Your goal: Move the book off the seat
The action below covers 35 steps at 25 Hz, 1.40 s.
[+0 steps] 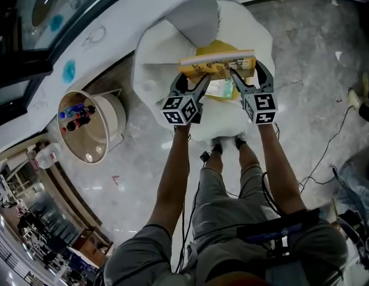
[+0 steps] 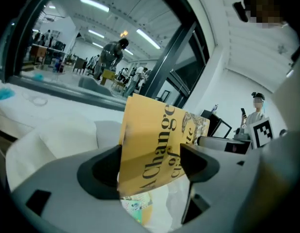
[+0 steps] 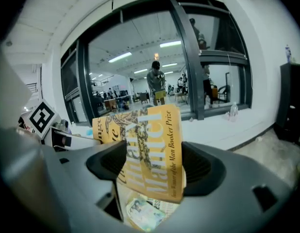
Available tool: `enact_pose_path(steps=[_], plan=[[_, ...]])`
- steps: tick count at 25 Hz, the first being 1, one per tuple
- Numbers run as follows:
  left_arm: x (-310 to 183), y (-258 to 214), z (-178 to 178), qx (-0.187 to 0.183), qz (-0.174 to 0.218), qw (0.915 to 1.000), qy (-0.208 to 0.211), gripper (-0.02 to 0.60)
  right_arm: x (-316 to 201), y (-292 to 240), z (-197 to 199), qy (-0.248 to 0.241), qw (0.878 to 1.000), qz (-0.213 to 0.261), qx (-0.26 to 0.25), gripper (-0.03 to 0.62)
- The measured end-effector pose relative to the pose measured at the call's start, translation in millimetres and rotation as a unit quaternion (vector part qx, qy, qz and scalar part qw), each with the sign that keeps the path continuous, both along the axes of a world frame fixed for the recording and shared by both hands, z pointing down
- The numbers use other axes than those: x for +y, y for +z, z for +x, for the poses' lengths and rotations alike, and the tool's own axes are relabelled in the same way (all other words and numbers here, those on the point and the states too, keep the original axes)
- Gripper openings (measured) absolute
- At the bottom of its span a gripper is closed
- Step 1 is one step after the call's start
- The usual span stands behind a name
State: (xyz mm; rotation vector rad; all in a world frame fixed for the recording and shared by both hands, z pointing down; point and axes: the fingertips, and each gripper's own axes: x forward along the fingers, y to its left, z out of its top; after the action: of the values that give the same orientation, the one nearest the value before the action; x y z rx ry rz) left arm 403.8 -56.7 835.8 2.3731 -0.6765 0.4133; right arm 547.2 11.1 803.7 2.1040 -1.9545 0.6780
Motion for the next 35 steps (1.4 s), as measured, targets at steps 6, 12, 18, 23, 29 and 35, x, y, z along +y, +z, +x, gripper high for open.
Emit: enact_pose_path(steps=[6, 12, 18, 23, 29, 35], plan=[[-22.5, -154.1, -1.2, 0.03, 0.079, 0.9963, -0.016, 0.39, -17.7, -150.8, -0.5, 0.008, 0.995, 0.089, 0.036, 0.344], [-30.6, -307.2, -9.8, 0.058, 0.164, 0.9841, -0.038, 0.385, -21.5, -299.6, -8.7, 0.001, 0.985, 0.163, 0.061, 0.344], [-29.3, -451.5, -30.0, 0.094, 0.243, 0.9637, -0.057, 0.374, -21.0, -444.5, -26.3, -0.006, 0.966, 0.242, 0.092, 0.344], [-11.3, -533.0, -65.8, 0.114, 0.284, 0.9467, -0.1, 0.371, -10.3, -528.2, -57.3, -0.037, 0.953, 0.279, 0.112, 0.344], [30.1, -589.7, -99.2, 0.122, 0.321, 0.9311, -0.123, 0.359, 28.0, -589.3, -89.0, -0.057, 0.939, 0.313, 0.127, 0.344], [42.1, -598.4, -111.6, 0.125, 0.331, 0.9258, -0.133, 0.359, 37.7, -595.3, -99.1, -0.062, 0.936, 0.323, 0.123, 0.344]])
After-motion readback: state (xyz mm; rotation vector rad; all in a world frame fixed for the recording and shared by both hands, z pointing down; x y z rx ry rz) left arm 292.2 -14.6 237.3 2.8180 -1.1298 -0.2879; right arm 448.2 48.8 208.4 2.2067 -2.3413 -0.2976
